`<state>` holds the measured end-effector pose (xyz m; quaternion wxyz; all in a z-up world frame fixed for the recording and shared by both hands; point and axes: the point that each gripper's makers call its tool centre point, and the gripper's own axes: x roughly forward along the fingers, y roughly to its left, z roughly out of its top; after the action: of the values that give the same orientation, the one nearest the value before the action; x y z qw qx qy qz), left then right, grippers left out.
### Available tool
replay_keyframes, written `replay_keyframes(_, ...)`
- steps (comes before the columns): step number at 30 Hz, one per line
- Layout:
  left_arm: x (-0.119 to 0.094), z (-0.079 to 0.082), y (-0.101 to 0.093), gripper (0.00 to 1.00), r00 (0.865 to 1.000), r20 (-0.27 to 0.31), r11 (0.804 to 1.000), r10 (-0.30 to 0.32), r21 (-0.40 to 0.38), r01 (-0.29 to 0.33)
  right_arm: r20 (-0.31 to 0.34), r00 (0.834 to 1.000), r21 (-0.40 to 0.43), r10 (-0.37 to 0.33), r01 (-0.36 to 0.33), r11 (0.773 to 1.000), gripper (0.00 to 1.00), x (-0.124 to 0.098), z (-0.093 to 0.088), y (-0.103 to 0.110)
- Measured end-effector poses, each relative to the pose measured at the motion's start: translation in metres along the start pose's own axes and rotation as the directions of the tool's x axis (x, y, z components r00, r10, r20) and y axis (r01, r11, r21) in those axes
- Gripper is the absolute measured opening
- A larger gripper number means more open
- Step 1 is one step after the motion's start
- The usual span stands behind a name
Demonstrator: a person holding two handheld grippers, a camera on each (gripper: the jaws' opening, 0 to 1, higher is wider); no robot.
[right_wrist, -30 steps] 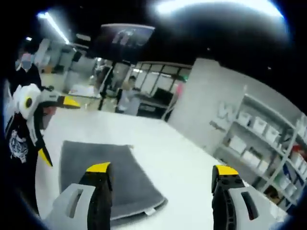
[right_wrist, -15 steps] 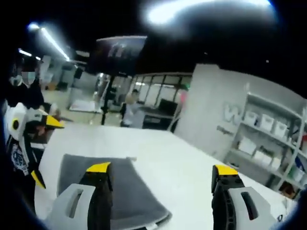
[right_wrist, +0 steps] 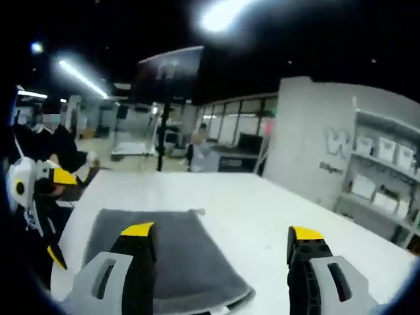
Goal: Open the folded towel by lifting each exposed corner and separating the folded layers until the towel lies flat within the target outline without major curled edges
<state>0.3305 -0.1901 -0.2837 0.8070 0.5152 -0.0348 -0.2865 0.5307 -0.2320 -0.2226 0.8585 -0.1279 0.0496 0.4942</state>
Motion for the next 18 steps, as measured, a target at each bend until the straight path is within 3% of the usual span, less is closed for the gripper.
replay_keyframes(4,0.008,-0.001,-0.011,1.00,1.000,-0.007,0.997,0.005,0.072,-0.004,-0.011,1.000,0.007,0.025,-0.025,1.000,0.77,0.007,-0.008,0.002)
replay_keyframes(9,0.014,0.009,-0.028,1.00,1.000,0.023,0.997,-0.019,0.072,0.018,-0.046,0.999,0.036,0.025,-0.024,0.999,0.76,0.015,-0.021,0.000)
replay_keyframes(13,0.017,0.012,-0.025,1.00,0.998,0.039,0.992,0.039,0.117,-0.043,-0.057,0.998,0.049,0.029,-0.027,0.998,0.74,0.016,-0.028,-0.001)
replay_keyframes(18,0.018,0.010,-0.047,1.00,0.999,0.034,0.996,-0.016,0.091,0.013,-0.059,0.997,0.070,0.042,-0.038,0.997,0.74,0.016,-0.033,-0.004)
